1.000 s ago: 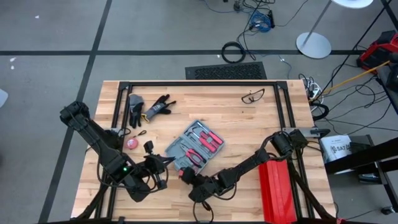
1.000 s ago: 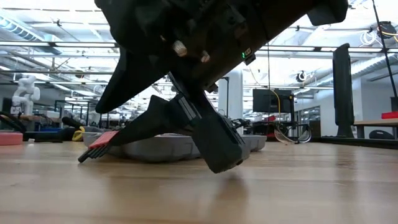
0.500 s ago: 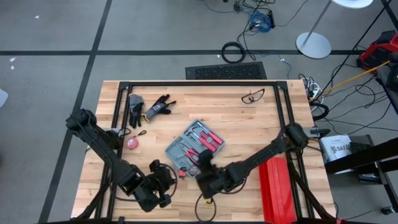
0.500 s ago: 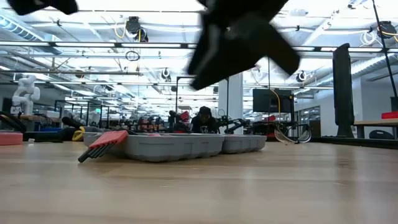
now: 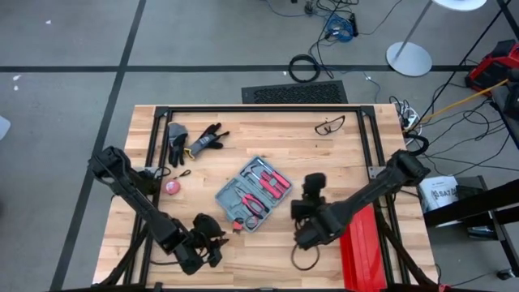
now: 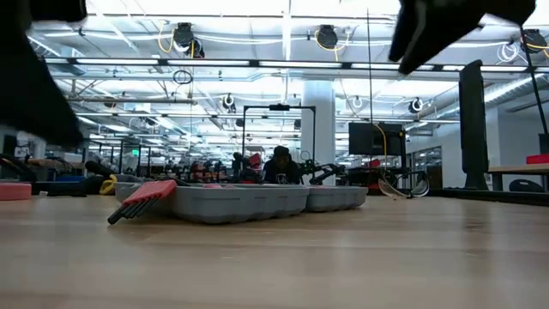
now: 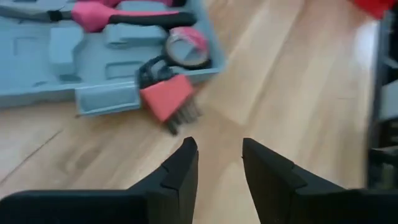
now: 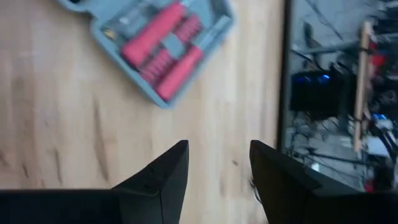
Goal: Prefit tool cases
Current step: Put the red allen wrench into the gray prefit tools case
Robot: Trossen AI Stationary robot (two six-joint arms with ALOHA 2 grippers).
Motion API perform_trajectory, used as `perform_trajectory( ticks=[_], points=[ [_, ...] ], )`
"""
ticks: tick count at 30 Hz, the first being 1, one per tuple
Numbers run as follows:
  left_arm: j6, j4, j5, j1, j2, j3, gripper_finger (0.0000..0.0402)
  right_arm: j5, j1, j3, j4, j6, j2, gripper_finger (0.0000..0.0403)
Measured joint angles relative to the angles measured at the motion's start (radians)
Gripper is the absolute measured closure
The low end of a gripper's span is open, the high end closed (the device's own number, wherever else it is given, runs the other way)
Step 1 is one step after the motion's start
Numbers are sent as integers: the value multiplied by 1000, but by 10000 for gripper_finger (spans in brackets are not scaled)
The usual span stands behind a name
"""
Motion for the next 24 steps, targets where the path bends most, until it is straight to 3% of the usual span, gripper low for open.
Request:
perform_trajectory(
  ticks=[9,15,24],
  points=[
    [70,22,0,54,17,-70,272,72,106,0,-84,224,-131,239],
    [124,272,45,84,17,-142,272,97,143,0,-139,312,-145,239],
    [17,523,66,128,17,-278,272,92,176,0,-149,368,-145,239]
  ],
)
